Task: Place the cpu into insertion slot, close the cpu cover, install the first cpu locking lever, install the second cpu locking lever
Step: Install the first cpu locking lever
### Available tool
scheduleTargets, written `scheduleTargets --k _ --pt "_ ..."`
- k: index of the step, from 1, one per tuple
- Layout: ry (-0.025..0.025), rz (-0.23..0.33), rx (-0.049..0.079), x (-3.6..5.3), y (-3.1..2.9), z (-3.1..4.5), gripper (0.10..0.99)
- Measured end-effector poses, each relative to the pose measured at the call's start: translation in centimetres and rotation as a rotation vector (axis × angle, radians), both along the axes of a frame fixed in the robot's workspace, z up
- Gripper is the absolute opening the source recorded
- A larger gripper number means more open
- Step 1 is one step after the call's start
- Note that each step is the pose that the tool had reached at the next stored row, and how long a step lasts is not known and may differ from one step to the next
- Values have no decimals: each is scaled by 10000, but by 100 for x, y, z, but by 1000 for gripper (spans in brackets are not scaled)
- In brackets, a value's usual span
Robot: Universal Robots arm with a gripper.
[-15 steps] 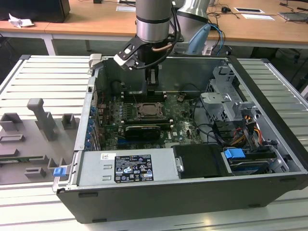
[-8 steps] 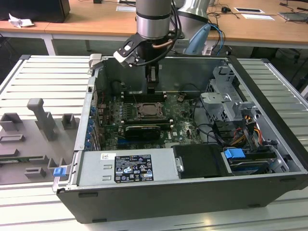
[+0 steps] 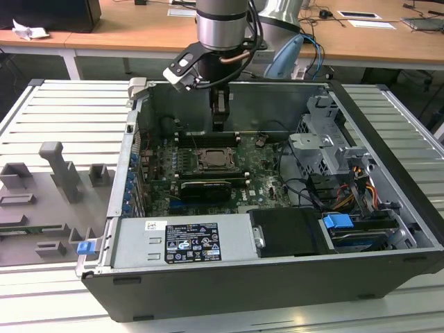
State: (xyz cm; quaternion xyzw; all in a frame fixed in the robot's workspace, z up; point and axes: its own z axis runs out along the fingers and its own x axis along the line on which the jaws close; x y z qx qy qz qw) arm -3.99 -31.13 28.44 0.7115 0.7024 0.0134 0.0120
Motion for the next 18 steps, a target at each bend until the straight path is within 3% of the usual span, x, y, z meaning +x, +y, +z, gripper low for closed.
scheduleTargets --k 18 --pt "0 -1 0 0 0 125 106"
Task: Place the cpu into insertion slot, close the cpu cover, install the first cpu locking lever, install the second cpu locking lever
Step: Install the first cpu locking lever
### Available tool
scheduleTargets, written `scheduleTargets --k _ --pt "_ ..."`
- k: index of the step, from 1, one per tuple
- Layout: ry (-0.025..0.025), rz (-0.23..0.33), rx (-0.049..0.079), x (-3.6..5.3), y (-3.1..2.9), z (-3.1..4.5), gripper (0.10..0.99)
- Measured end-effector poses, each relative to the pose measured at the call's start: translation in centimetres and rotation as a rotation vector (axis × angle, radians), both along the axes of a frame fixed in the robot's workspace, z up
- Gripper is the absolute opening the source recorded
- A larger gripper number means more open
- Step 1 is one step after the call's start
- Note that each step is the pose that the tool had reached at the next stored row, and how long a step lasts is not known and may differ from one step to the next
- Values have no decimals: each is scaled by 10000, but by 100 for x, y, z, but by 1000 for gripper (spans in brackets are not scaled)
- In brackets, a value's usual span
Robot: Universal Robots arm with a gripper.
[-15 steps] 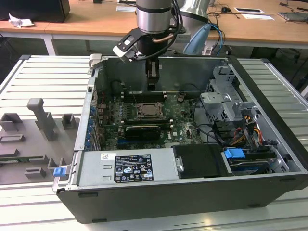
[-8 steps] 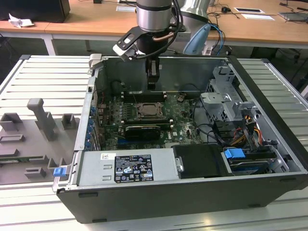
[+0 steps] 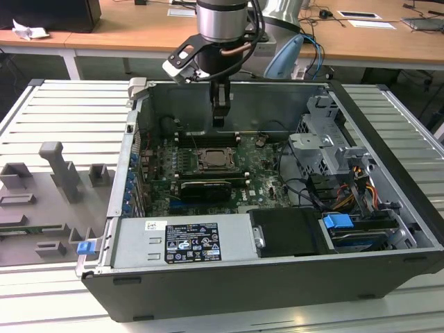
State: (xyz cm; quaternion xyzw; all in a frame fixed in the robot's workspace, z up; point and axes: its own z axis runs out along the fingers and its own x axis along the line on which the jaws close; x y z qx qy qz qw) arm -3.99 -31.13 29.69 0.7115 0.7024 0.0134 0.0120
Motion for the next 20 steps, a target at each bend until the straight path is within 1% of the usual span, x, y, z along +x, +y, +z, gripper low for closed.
scheduleTargets --k 5,10,12,13,14,15,17,20 --pt "0 0 0 0 0 39 106" --pt "-1 0 0 0 0 107 106" --pt "-1 49 2 0 0 113 106" --pt "0 274 -2 0 0 113 106" --pt "0 660 -8 0 0 113 106" --pt "0 864 -9 0 0 114 106" --pt "0 1219 -10 0 0 113 106" --pt "0 1474 -9 0 0 113 106"
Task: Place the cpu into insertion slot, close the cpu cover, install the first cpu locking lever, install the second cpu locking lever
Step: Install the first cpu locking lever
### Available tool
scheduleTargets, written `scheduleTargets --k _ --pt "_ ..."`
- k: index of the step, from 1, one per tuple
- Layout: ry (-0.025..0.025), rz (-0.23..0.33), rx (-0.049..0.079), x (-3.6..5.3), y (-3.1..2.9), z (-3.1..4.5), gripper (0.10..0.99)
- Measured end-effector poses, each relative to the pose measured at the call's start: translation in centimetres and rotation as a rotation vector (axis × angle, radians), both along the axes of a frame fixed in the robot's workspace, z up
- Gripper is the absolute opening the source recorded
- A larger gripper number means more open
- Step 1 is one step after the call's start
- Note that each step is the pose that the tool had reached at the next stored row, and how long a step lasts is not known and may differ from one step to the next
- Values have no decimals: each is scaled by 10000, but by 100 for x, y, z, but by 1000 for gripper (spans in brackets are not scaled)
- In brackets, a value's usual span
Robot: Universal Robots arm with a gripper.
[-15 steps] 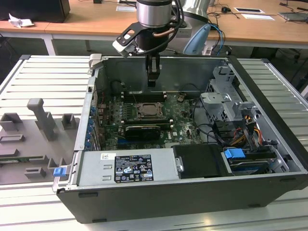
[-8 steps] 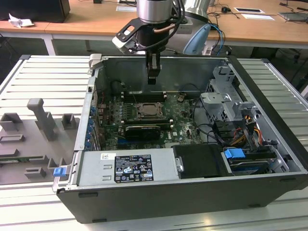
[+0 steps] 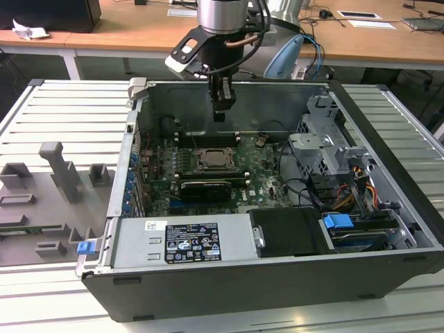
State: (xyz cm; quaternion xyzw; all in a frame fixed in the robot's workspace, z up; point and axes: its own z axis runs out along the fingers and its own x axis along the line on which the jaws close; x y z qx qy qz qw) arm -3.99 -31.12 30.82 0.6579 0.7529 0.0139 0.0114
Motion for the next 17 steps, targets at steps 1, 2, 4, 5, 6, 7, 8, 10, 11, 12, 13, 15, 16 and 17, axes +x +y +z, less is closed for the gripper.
scheduleTargets --k 1,2,4,5,6,7,8,10,11,12,13,15,16,17 --pt "0 65 0 0 0 0 106" --pt "0 138 -1 0 0 0 106" --pt "0 318 0 0 0 0 106" --pt "0 471 -1 0 0 0 106" --pt "-1 699 -1 0 0 0 106" --pt "0 799 -1 0 0 0 106" --pt "0 879 0 0 0 0 106" --pt "0 1083 -1 0 0 0 106" --pt "0 1253 0 0 0 0 106" --pt "0 1414 -1 0 0 0 106" --pt "0 1555 -1 0 0 0 106" --pt "0 1682 0 0 0 0 106" --pt "0 1766 -1 0 0 0 106" --pt "0 1810 0 0 0 0 106"
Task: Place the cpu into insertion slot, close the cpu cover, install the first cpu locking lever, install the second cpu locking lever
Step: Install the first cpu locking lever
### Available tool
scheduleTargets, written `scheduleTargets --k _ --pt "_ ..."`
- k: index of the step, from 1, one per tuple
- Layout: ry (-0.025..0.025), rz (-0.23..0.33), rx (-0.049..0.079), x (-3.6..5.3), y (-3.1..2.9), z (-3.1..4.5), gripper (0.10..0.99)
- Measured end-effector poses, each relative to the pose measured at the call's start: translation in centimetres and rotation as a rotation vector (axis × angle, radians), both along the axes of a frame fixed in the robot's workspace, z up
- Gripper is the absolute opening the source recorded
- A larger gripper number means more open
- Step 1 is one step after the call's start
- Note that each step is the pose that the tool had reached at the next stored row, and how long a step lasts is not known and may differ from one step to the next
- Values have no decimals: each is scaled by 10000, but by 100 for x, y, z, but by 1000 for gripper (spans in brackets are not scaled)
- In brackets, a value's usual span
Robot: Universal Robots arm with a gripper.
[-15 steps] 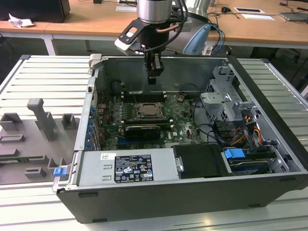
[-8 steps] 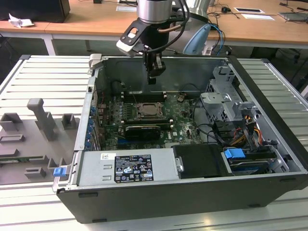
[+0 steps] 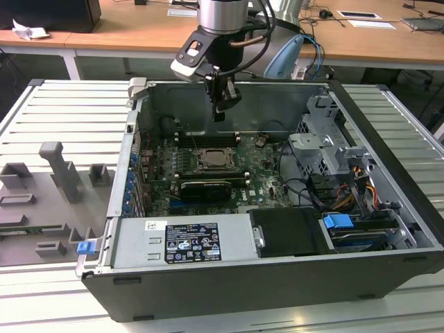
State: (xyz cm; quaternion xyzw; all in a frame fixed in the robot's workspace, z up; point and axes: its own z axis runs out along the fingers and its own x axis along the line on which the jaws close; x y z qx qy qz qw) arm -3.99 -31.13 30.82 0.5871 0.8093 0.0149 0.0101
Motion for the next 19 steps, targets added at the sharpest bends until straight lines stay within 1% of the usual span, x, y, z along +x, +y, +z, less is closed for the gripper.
scheduleTargets --k 11,19 --pt "0 661 0 0 0 0 106" --pt "0 1244 -1 0 0 0 106"
